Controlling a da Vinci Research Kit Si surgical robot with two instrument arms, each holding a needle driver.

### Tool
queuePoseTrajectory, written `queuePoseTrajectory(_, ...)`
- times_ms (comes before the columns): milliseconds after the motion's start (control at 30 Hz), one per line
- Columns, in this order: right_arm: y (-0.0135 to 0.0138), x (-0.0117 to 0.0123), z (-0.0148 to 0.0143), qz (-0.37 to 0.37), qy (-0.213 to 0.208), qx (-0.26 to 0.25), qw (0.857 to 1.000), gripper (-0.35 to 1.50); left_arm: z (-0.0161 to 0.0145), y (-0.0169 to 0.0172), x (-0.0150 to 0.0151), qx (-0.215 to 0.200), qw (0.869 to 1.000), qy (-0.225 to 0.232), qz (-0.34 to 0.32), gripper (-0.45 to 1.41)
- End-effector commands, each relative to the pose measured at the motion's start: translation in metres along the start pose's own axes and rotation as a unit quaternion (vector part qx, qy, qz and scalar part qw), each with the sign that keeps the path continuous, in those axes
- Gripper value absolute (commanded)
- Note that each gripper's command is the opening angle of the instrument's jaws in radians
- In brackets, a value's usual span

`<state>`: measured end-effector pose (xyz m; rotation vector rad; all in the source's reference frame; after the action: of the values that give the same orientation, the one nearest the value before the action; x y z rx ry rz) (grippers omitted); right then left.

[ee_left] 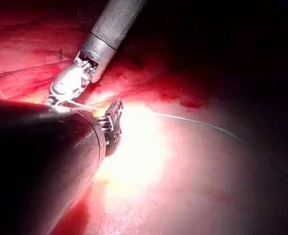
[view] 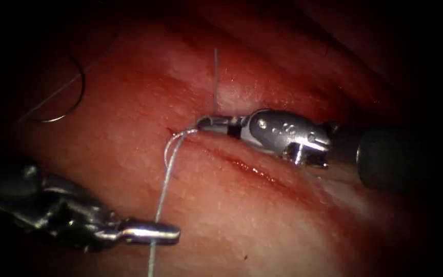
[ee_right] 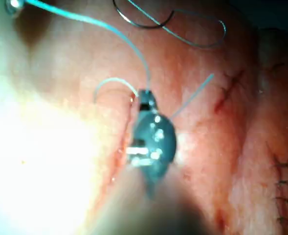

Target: Wound Closure

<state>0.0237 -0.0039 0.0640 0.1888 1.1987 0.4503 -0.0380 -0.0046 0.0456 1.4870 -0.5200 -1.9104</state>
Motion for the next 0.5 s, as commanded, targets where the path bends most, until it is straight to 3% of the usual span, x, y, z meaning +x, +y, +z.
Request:
queuePoseTrajectory(33, -0.0008, -0.0001, 0.0003, 0.001, 0.002, 0.01, 1.0, -0.35, 0.0001, 0.0005, -0.0004, -0.002, 1.0, -0.004, -0.001, -0.45)
queuePoseTrajectory(133, -0.0015, 0.0004, -0.0005, 0.004, 0.004, 0.019, 1.0, -0.35, -0.0015, 0.0008, -0.0016, -0.012, 1.0, -0.014, -0.004, -0.45)
queuePoseTrajectory(167, -0.0016, 0.0005, -0.0006, 0.007, 0.005, 0.02, 1.0, -0.15, -0.0019, 0.001, -0.002, -0.017, 1.0, -0.019, -0.005, -0.45)
queuePoseTrajectory(200, -0.0016, 0.0007, -0.0008, 0.021, 0.015, 0.021, 0.999, 0.24, -0.0024, 0.0012, -0.0025, -0.022, 0.999, -0.024, -0.005, -0.45)
queuePoseTrajectory(300, -0.0016, 0.0008, -0.0011, 0.047, 0.022, 0.013, 0.999, 1.16, -0.0037, 0.002, -0.0034, -0.027, 0.999, -0.032, -0.003, -0.45)
queuePoseTrajectory(333, -0.0017, 0.0008, -0.0011, 0.047, 0.021, 0.002, 0.999, 1.35, -0.0041, 0.0022, -0.0036, -0.031, 0.999, -0.033, -0.003, -0.45)
queuePoseTrajectory(400, -0.0017, 0.0008, -0.0011, 0.047, 0.022, 0.011, 0.999, 1.47, -0.0049, 0.0026, -0.0038, -0.039, 0.999, -0.036, -0.001, -0.45)
queuePoseTrajectory(500, -0.0018, 0.0007, -0.0014, 0.046, 0.025, 0.034, 0.998, 1.47, -0.0058, 0.003, -0.0036, -0.043, 0.998, -0.039, 0.01, -0.45)
